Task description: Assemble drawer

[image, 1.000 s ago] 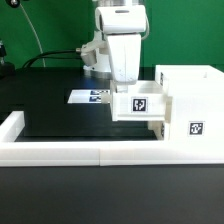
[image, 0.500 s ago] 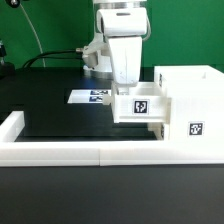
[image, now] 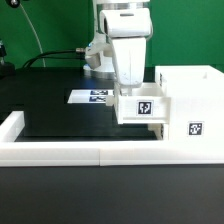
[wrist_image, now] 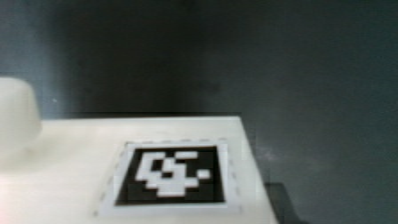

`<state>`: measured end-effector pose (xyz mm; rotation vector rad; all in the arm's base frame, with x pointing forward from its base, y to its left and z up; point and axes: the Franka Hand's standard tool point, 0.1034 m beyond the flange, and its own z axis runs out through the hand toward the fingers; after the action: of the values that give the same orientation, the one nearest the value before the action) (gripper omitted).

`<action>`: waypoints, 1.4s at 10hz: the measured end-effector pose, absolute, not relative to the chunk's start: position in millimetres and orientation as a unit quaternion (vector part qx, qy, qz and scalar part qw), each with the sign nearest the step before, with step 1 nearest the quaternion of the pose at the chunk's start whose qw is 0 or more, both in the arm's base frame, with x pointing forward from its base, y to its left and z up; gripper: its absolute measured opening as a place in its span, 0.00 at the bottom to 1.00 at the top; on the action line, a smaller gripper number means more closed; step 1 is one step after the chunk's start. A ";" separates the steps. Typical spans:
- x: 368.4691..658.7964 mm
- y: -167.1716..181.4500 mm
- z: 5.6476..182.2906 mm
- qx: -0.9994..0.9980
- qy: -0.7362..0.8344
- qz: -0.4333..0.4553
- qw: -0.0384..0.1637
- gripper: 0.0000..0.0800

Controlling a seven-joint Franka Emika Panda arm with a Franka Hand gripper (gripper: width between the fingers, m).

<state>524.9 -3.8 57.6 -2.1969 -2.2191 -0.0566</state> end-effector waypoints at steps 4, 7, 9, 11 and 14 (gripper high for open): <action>524.6 -3.7 57.4 -0.708 -0.706 -0.020 0.008 0.06; 524.6 -1.3 57.1 -0.707 -0.707 -0.020 0.008 0.06; 525.0 1.7 57.3 -0.706 -0.708 -0.020 0.008 0.06; 525.1 5.2 57.5 -0.702 -0.711 -0.021 0.009 0.06; 524.9 4.6 57.4 -0.704 -0.710 -0.020 0.009 0.06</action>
Offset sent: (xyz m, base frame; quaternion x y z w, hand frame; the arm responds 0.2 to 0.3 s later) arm 0.0000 0.0000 0.0000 0.0000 0.0000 0.0000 1.0000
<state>524.9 4.6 57.4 -2.1979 -2.2185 -0.0631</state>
